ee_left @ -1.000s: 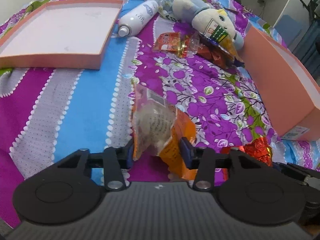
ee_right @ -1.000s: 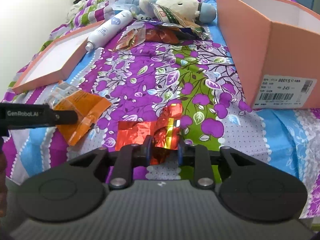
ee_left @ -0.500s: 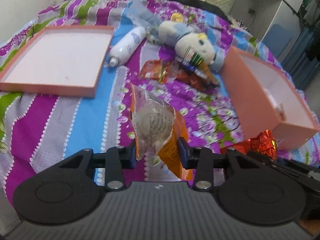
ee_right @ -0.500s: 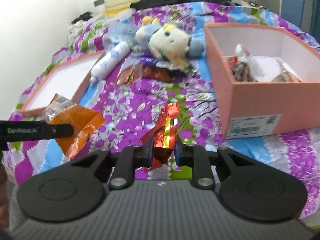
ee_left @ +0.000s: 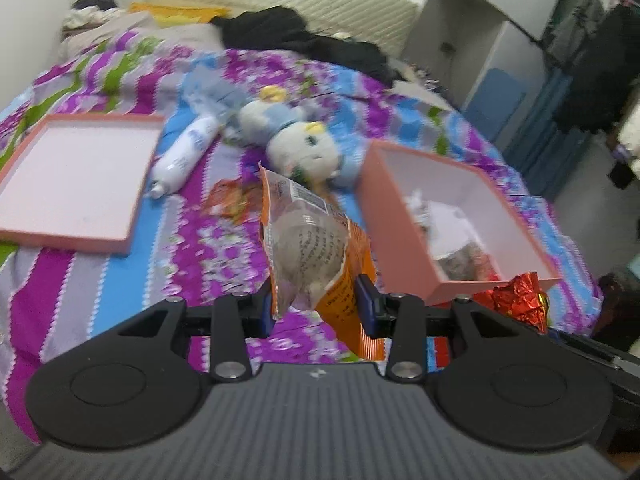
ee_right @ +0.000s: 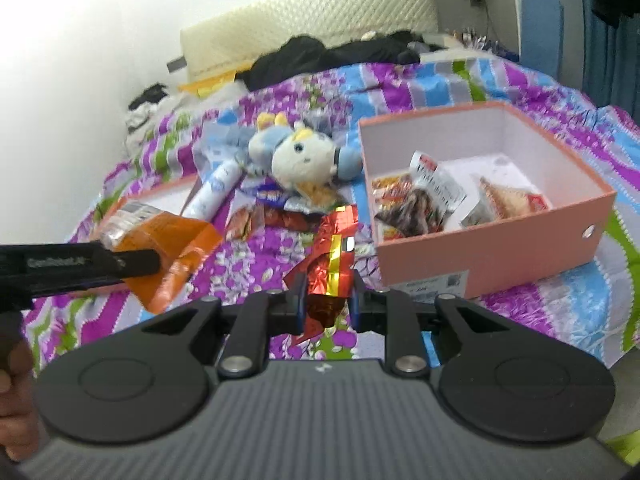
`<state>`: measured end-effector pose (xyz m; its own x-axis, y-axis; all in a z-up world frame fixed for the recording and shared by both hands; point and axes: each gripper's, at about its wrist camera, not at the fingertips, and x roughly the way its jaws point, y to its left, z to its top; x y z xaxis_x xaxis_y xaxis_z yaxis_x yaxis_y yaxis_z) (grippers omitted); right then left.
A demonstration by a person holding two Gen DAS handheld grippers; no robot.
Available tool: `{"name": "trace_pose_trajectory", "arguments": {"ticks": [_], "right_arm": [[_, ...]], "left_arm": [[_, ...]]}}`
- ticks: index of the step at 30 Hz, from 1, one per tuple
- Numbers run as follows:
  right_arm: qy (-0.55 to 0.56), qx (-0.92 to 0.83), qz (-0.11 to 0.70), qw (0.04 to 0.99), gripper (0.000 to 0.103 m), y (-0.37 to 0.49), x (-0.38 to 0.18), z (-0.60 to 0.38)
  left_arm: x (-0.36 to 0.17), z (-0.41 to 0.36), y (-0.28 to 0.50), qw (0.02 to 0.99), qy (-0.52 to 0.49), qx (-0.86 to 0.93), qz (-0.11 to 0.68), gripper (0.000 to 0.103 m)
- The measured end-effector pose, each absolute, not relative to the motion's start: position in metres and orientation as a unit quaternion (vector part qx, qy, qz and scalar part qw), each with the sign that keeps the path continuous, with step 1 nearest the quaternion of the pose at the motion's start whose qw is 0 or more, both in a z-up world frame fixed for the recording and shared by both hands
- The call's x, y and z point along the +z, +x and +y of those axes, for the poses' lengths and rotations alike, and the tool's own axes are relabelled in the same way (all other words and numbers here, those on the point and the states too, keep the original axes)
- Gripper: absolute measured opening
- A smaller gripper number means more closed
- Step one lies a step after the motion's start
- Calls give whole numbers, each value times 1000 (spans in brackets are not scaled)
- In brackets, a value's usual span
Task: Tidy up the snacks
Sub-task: 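Carry the snack bag with the left tool while the right tool carries the red candy to the pink box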
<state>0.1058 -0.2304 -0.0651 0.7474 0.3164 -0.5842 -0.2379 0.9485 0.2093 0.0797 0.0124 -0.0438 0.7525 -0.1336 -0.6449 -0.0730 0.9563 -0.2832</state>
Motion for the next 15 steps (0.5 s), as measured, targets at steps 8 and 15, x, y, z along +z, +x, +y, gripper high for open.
{"name": "trace_pose_trajectory", "arguments": {"ticks": [8, 15], "right_arm": [[72, 119, 302, 943, 23, 87, -34, -271], [75, 89, 298, 947, 23, 98, -33, -296]], "left_arm": [[-19, -30, 81, 929, -153, -77, 328, 45], [-25, -54, 109, 922, -154, -111, 337, 45]]}}
